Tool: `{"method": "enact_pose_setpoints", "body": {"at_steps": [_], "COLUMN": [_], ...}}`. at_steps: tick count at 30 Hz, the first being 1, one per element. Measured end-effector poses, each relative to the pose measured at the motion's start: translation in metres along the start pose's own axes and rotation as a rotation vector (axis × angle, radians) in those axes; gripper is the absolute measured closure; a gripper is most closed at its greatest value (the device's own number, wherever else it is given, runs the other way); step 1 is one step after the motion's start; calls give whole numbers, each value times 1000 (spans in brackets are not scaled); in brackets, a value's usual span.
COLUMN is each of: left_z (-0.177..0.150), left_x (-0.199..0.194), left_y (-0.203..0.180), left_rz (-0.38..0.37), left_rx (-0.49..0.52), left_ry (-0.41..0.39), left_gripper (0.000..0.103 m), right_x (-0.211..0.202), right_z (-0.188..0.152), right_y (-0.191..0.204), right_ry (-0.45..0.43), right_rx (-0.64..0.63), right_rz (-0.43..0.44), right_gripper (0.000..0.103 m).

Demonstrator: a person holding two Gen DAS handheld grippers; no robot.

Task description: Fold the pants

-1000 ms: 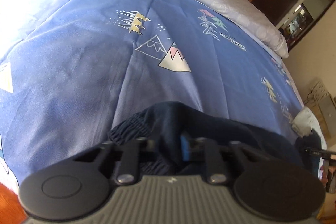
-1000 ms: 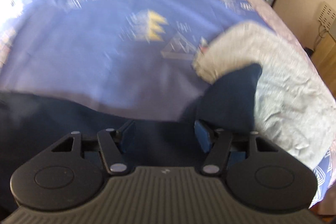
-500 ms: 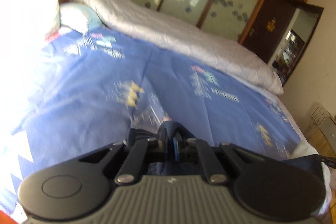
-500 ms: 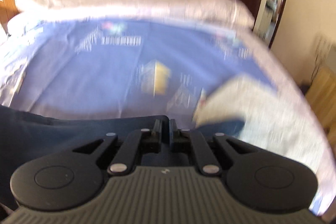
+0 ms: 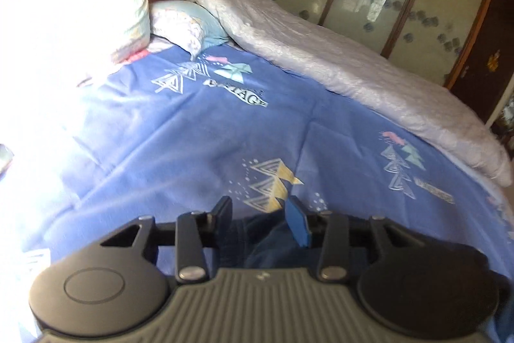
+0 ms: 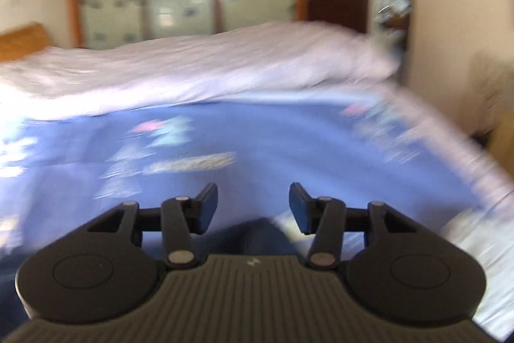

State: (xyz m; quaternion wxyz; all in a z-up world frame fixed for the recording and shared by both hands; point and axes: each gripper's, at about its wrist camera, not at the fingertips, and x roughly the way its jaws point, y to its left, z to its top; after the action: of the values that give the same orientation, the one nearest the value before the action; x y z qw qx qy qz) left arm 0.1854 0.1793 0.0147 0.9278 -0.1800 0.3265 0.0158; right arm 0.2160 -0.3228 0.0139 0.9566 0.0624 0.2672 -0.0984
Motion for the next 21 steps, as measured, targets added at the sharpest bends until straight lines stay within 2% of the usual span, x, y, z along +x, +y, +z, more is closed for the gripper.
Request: {"method": "enact_pose_setpoints", "body": {"at_steps": [3,5,7,10,14,16,17,19,21], "left_z": [-31,-51,-70,-97,-130,-141,-144,-148,-149], "left_x": [-18,-27,-35,-47,-53,-47,-43,-31,-16], "left_y": [39,70,96,130,155,157,156,149,138], "left_rz": [-3,-10,-42,-91,-245,-304,-319,-344,-375], "left_rx": [-10,-72,-151,-306,-527,-602,-626,-655,-670], "left_ry": [52,119,177,226,281,302,315,325,327], "left_gripper": [62,62,62,46,44,37,34,34,46], "right_x": [-33,-56,-76,-110,-151,-162,-168,-187,-199], "right_z": [-50,-85,-114,-143,-161,-162,-165,-174,-189], "right_y": [4,5,8,21,45,64,76,109,140], "right_ry": [63,105,160,187,176,177,178,160,160], "right_rx": [-29,-44,-46,-45,-67,-79,-122,-292,-456], "right_rz": [177,292,361,422,487,579,624,689,756], "right_gripper": [52,52,52,51,50,49,45,34,27]}}
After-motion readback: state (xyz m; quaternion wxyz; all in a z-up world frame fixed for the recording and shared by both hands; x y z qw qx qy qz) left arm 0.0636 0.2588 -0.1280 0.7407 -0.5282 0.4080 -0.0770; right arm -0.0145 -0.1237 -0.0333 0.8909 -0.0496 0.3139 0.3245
